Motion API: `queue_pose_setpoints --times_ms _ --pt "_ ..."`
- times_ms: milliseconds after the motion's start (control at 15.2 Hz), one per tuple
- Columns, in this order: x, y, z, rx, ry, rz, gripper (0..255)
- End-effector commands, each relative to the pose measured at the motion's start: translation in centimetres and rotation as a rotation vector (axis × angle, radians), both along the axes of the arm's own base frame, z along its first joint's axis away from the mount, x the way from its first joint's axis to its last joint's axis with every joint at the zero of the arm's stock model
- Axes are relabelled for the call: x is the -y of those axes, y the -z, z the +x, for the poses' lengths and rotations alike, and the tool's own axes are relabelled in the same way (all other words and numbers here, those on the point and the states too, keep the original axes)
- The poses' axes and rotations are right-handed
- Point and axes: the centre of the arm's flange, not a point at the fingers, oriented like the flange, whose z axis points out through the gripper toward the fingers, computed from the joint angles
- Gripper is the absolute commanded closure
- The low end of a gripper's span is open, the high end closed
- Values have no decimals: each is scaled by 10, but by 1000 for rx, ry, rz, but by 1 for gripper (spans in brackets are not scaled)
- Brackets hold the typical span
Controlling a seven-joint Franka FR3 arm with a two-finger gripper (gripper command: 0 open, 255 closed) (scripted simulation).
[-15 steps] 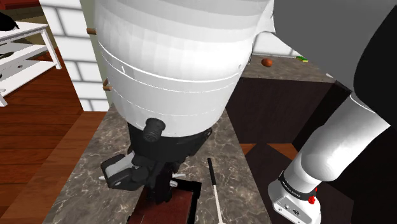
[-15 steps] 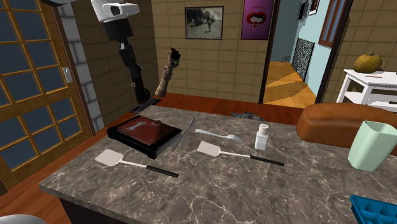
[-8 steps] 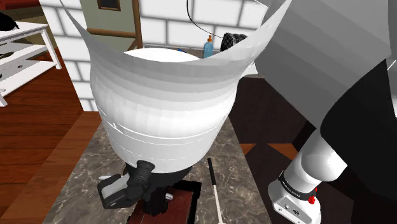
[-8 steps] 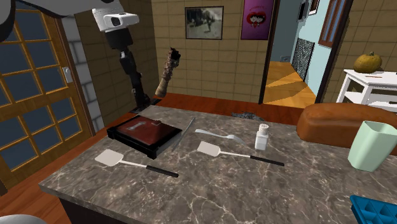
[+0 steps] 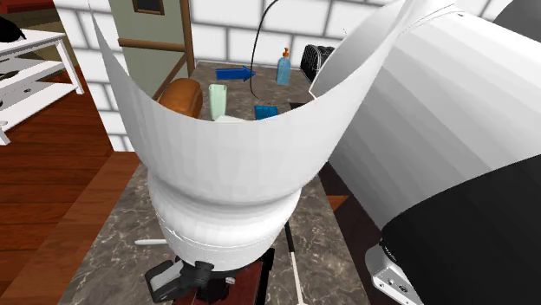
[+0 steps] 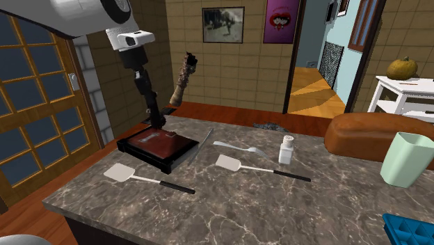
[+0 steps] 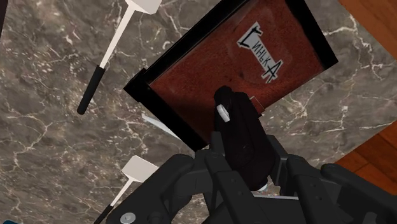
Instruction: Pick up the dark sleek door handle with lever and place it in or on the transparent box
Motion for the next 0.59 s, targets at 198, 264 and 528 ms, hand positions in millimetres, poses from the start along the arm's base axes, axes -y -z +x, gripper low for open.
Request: queue_pose_setpoints --times_ms 198,264,528 --pt "0 27 0 1 1 0 255" --pt "0 33 0 1 1 0 255" --pt "0 38 0 1 1 0 255"
